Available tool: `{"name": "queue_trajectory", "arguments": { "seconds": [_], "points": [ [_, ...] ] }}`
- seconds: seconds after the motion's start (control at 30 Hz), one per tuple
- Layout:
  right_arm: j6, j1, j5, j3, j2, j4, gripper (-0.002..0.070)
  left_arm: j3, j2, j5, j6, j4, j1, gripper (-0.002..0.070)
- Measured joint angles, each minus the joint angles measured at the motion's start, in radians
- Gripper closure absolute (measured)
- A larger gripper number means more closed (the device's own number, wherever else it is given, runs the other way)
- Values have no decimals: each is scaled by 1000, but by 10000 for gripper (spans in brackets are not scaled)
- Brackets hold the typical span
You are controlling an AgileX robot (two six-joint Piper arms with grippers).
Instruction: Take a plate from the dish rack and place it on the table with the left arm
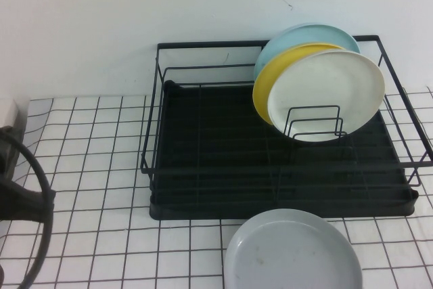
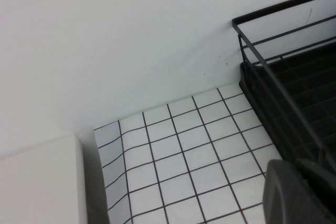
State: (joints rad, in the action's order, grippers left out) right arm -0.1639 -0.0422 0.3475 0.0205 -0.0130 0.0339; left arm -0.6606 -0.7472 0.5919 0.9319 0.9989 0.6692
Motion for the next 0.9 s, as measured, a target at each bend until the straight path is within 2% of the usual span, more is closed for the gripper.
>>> {"name": "queue_trajectory", "arguments": {
  "seconds": [0.13,0.27,0.37,0.5,0.57,0.73,0.9],
  "points": [
    [0,0,0,0,0,0,679,0,22,30,-32,-27,0,677],
    [0,0,0,0,0,0,679,2,117,53,-68,-172,-20,677],
    [0,0,0,0,0,0,679,17,220,56,-144,-276,-78,677],
    [0,0,0,0,0,0,679,87,366,52,-321,-462,-219,677],
    [0,0,0,0,0,0,679,150,434,20,-458,-579,-307,677],
    [0,0,0,0,0,0,679,353,582,-175,-792,-875,-495,677],
    [0,0,0,0,0,0,679,528,686,-260,-815,-919,-559,677]
  ]
}}
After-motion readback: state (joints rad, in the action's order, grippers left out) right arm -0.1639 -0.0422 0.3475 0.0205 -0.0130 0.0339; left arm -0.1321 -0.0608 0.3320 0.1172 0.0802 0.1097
